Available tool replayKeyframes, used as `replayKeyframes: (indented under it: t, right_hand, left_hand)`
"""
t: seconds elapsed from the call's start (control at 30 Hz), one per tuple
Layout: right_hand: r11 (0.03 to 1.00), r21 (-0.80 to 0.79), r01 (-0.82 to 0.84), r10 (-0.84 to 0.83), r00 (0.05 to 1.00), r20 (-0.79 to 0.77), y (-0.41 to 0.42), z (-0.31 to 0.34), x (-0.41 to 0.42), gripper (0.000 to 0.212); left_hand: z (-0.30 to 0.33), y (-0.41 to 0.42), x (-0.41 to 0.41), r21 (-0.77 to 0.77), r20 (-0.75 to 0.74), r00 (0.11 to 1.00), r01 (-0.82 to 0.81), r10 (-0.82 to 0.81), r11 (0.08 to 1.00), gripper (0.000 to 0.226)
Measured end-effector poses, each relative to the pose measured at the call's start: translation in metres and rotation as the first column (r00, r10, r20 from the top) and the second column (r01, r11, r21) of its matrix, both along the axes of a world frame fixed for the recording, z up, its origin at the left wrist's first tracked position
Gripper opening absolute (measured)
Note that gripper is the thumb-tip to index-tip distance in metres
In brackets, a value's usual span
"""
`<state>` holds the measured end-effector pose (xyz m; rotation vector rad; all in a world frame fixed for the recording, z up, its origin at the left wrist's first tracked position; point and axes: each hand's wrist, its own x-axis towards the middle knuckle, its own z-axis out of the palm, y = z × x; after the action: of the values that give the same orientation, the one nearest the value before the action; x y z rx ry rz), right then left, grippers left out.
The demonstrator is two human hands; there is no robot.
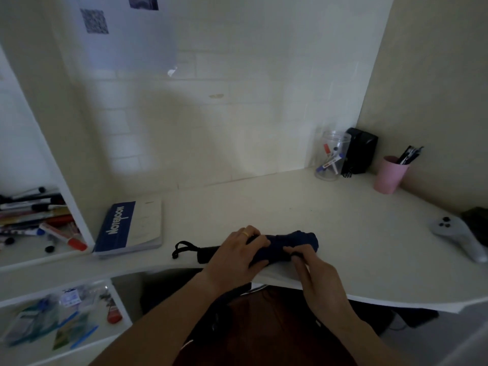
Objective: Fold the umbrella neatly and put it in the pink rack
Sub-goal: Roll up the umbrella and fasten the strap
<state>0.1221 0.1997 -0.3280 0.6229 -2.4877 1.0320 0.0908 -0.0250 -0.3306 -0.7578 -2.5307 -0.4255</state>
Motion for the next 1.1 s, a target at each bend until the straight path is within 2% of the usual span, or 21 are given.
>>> replayKeyframes:
  t: [0.1,0.2,0.27,0.37,0.47,0.57,0.63,0.73,0.8,0.87,0.93,1.0,1.1]
  right_hand:
    - [1.000,0.020,0.003,-0.003,1.000,0.004,0.002,0.004,0.001,0.019]
    - [0.996,0.088,-0.005,0.010,0.999,-0.052,0.002,0.010,0.004,0.017]
    - [0.993,0.111,-0.037,0.047,0.995,-0.089,0.000,0.018,0.005,0.016]
    - [0.996,0.069,-0.050,0.056,0.995,-0.085,-0.002,0.027,-0.003,0.018]
    - [1.000,-0.008,-0.007,0.006,0.998,-0.062,-0.002,0.027,-0.017,0.017]
    - [0.998,-0.057,0.032,-0.036,0.997,-0.062,-0.001,0.021,-0.026,0.014]
    - [0.992,-0.106,0.064,-0.066,0.998,-0.015,0.002,0.020,-0.032,0.015]
    - [0.990,-0.118,0.076,-0.060,0.989,0.133,0.007,0.024,-0.041,0.015]
    - [0.996,-0.077,0.051,-0.035,0.980,0.197,0.008,0.031,-0.046,0.014]
    - [0.999,0.022,0.024,-0.028,0.977,0.210,0.008,0.039,-0.052,0.013]
    - [0.993,0.113,-0.020,-0.006,0.974,0.225,0.008,0.048,-0.055,0.012]
    - [0.981,0.188,-0.044,-0.001,0.972,0.235,0.006,0.056,-0.056,0.010]
    - [0.978,0.199,-0.062,0.004,0.960,0.281,0.004,0.063,-0.056,0.014]
  left_hand:
    - [0.009,-0.006,0.002,0.004,0.066,0.998,0.004,-0.004,1.000,0.043]
    - [0.015,-0.009,-0.001,0.028,0.184,0.983,-0.008,0.002,1.000,0.037]
    - [0.017,-0.009,-0.005,0.043,0.193,0.981,0.023,-0.031,0.999,0.031]
    - [0.017,-0.001,-0.008,-0.049,0.032,0.996,0.081,-0.080,0.996,0.028]
    - [0.008,0.006,-0.006,-0.120,-0.134,0.988,0.064,-0.080,0.991,0.023]
    - [-0.001,0.004,-0.001,-0.074,-0.167,0.982,0.076,-0.088,0.994,0.014]
    - [-0.003,0.003,0.003,-0.013,-0.129,0.986,0.103,-0.103,0.995,0.013]
    - [0.001,0.006,0.008,0.079,-0.055,0.995,0.085,-0.081,0.993,0.016]
    - [0.005,0.008,0.010,0.149,0.006,0.999,0.051,-0.053,0.987,0.016]
    - [0.006,0.010,0.011,0.207,0.072,0.997,0.008,-0.023,0.978,0.030]
    - [0.006,0.010,0.010,0.209,0.103,0.995,-0.021,0.000,0.978,0.041]
    - [0.008,0.011,0.010,0.180,0.126,0.992,-0.033,0.010,0.983,0.042]
    - [0.012,0.011,0.009,0.175,0.144,0.989,-0.047,0.022,0.983,0.038]
